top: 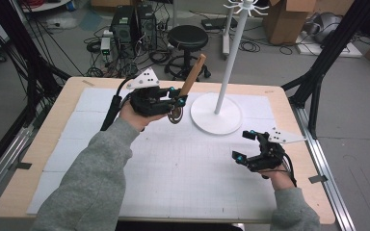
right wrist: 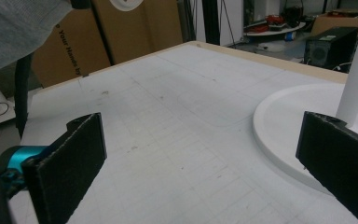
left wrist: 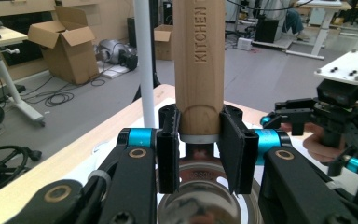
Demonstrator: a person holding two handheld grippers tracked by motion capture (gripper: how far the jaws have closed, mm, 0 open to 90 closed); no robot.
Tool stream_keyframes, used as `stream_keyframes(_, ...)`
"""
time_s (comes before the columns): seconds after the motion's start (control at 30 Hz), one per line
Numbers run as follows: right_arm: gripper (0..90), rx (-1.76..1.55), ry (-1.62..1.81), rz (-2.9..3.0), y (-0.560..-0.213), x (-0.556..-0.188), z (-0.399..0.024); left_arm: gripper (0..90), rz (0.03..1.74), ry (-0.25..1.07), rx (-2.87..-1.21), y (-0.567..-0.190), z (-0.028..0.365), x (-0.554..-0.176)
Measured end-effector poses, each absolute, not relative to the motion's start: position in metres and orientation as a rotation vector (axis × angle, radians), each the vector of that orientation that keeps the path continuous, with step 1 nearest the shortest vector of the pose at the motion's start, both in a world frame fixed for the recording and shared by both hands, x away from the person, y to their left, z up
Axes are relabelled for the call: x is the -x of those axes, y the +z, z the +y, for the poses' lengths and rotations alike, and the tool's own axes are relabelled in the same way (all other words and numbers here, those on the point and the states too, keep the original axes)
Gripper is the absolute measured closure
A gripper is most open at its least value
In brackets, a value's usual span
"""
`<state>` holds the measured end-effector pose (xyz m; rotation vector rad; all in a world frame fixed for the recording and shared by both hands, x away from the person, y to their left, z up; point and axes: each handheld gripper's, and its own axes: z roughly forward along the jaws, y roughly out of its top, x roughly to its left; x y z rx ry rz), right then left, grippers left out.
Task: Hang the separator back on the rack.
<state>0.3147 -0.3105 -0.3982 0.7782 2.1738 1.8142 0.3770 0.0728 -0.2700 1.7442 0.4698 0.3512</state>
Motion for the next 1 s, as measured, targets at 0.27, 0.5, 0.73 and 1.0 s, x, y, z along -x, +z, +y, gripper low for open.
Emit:
stream_keyframes(0.27, 0.7, -0.783, 1.822, 2.171, -0.398, -0.315, -0.311, 69.4, 0.458, 0.344, -1.729, -0.268, 0.073, -0.389)
stream_keyframes(0.5, 0.7, -0.784, 1.817, 2.177, -0.399, -0.315, -0.31, 69.4, 0.446, 0.345, -1.735, -0.265, 0.069, -0.396)
stream_keyframes(0.73, 0.7, -0.783, 1.818, 2.172, -0.399, -0.316, -0.311, 69.4, 0.441, 0.349, -1.73, -0.261, 0.065, -0.404)
stream_keyframes(1.0, 0.7, -0.786, 1.82, 2.172, -0.399, -0.316, -0.311, 69.4, 0.455, 0.357, -1.735, -0.258, 0.058, -0.413)
